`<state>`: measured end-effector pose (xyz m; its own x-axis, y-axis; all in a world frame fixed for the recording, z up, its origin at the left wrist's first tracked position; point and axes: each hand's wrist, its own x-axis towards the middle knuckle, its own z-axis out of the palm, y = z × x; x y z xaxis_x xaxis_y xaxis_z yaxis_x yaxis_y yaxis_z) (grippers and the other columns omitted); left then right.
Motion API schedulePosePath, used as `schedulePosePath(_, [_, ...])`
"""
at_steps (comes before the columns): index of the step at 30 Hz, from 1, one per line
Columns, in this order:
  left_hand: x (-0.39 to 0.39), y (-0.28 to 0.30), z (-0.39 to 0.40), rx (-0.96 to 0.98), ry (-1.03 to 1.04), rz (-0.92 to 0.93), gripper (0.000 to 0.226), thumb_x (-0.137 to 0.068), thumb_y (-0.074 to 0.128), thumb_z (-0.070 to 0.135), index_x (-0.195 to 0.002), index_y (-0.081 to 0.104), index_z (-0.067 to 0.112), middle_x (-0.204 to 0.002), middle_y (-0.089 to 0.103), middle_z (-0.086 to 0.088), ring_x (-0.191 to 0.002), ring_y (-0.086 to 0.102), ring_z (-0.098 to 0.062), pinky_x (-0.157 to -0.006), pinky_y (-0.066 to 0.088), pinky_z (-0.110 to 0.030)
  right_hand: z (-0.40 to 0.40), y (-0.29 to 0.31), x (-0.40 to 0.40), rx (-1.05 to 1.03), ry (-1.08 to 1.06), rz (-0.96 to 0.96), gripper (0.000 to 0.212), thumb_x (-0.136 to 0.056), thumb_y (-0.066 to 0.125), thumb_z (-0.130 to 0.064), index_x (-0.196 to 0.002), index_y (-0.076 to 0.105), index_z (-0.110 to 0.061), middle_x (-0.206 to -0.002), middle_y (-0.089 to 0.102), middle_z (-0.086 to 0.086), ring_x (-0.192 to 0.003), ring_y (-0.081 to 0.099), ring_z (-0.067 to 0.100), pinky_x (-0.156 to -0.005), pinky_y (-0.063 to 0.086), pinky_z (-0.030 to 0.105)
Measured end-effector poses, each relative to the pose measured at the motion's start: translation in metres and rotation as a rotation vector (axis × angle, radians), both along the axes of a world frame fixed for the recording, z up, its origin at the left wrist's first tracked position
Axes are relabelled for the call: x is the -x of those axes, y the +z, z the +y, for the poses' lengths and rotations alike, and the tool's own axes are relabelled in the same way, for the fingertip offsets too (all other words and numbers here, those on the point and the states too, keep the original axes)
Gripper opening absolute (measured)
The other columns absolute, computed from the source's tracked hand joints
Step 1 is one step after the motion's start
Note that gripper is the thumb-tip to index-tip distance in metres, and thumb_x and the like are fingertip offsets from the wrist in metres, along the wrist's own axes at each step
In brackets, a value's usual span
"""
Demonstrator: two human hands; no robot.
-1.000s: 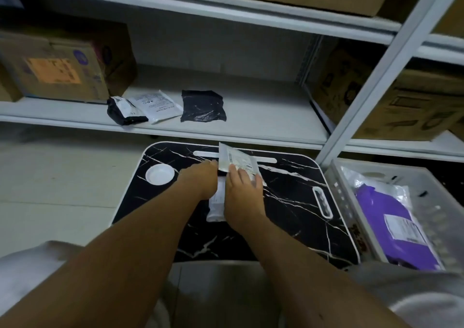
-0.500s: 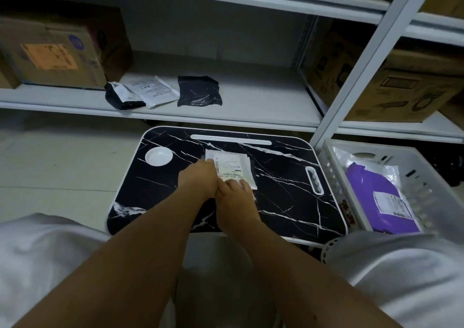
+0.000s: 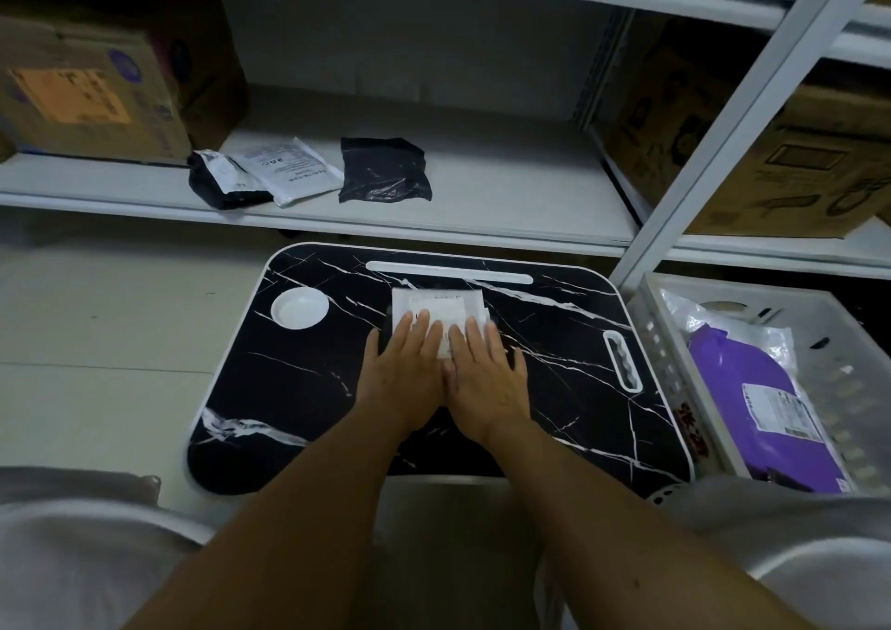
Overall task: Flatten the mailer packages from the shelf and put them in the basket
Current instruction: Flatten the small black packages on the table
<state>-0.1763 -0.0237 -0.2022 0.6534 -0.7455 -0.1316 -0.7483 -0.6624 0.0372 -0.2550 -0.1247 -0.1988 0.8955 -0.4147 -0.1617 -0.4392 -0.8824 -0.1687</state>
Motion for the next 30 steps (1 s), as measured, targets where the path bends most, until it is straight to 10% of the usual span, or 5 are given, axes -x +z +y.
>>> schedulePosePath(10, [0.003, -0.017, 0.009, -0.011, -0.01, 0.114, 0.059, -0.102, 0.011, 0.04, -0.153, -0.008, 0.017, -0.16, -0.014, -0.004, -0.148, -0.013, -0.019, -0.118, 0.003, -0.051, 0.001, -0.019, 0.007, -0.025, 0.012, 0.021, 0.054, -0.104, 0.012, -0.043, -0.155, 0.003, -0.028, -0.163, -0.009, -0.003, -0.149, -0.012, 0.017, -0.119, 0.0, 0.052])
schedulePosePath(19, [-0.015, 0.001, -0.019, 0.101, 0.03, -0.02, 0.031, -0.096, 0.039, 0.027, -0.125, 0.044, 0.017, -0.129, 0.048, -0.002, -0.122, 0.044, -0.023, -0.111, 0.029, -0.044, -0.013, 0.003, -0.041, 0.158, 0.034, -0.094, 0.026, -0.099, 0.036, -0.026, -0.117, 0.054, -0.022, -0.119, 0.053, 0.001, -0.117, 0.046, 0.022, -0.107, 0.031, 0.042])
schedulePosePath(26, [-0.024, -0.018, -0.019, -0.012, 0.008, 0.059, 0.058, -0.102, 0.019, 0.037, -0.153, -0.002, 0.018, -0.161, -0.006, -0.007, -0.149, -0.005, -0.024, -0.117, 0.008, -0.055, -0.023, -0.021, -0.038, -0.074, 0.023, -0.11, 0.044, -0.102, 0.032, -0.031, -0.146, 0.03, -0.023, -0.158, 0.024, -0.003, -0.148, 0.011, 0.016, -0.12, 0.016, 0.043])
schedulePosePath(30, [-0.028, -0.02, -0.019, -0.019, 0.031, 0.125, 0.054, -0.102, 0.009, 0.041, -0.153, -0.003, 0.026, -0.161, -0.005, -0.005, -0.148, -0.006, -0.024, -0.116, 0.004, -0.057, -0.031, -0.024, -0.039, -0.102, 0.0, -0.029, 0.05, -0.104, 0.016, -0.04, -0.152, 0.021, -0.029, -0.161, 0.013, -0.01, -0.149, 0.004, 0.013, -0.119, 0.011, 0.047])
